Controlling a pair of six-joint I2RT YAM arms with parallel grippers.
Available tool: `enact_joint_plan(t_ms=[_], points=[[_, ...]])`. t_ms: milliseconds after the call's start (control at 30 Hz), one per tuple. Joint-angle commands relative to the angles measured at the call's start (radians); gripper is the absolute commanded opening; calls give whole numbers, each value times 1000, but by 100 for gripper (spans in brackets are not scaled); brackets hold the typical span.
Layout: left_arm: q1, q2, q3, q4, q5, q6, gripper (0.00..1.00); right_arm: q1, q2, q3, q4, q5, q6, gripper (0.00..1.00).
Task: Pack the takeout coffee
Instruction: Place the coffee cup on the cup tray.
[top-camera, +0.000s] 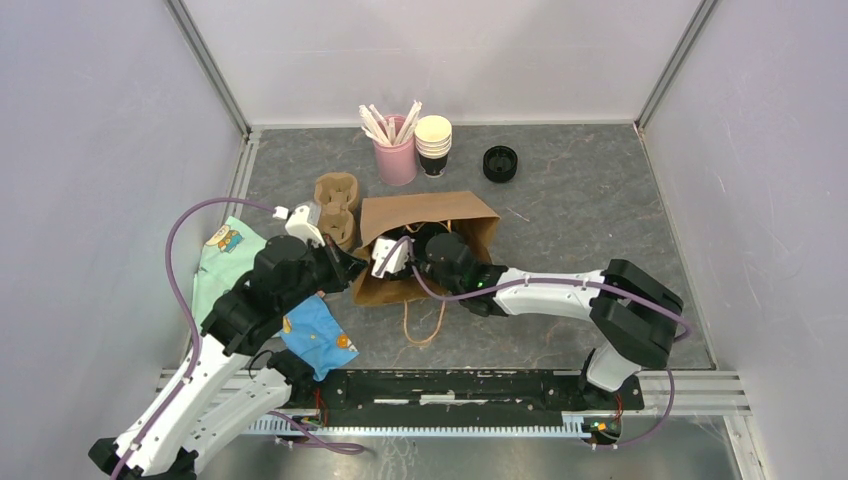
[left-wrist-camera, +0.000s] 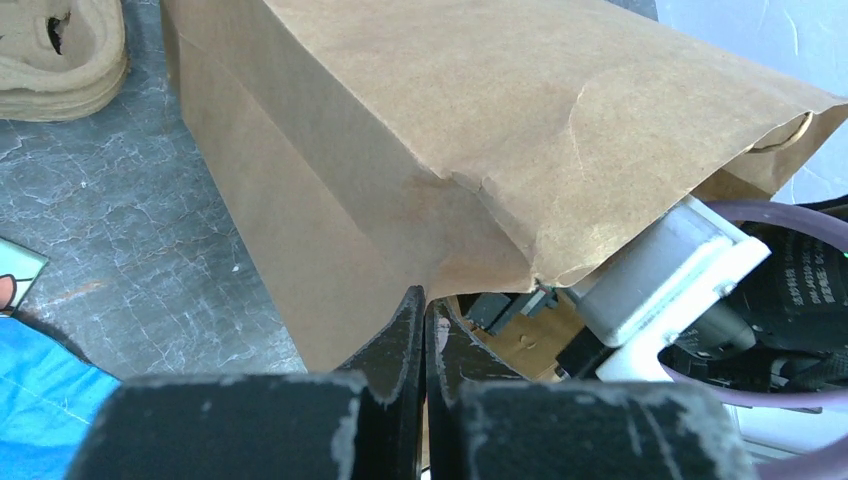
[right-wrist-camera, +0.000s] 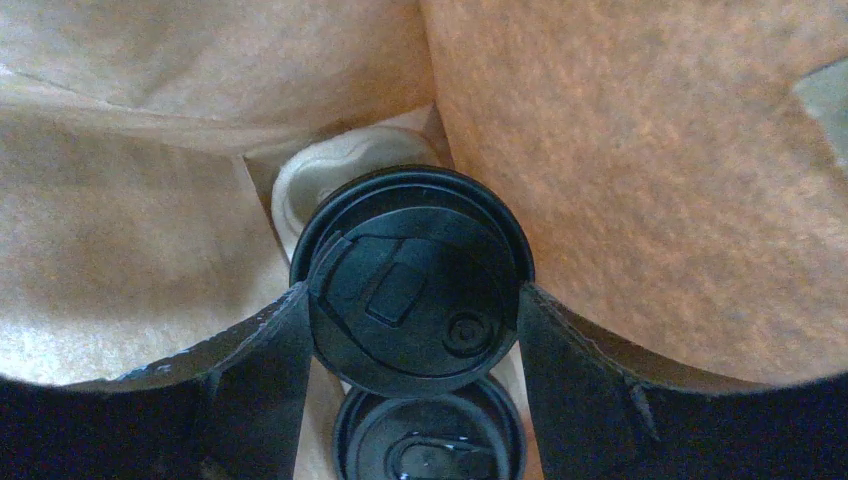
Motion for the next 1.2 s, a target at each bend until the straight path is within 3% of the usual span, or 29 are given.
enact_joint_plan(t_ms=[0, 367, 933, 1167], points=[[0, 11, 52, -9, -13, -26, 2, -23, 12, 4, 75, -54, 8, 0], [0, 17, 64, -18, -36, -23, 2, -28, 12, 24, 20, -192, 16, 0], [0, 39, 74, -19, -24, -30, 2, -36, 113, 38, 143, -54, 23, 0], [0, 65, 110, -26, -6, -22, 2, -34, 52, 71, 44, -29, 81, 0]])
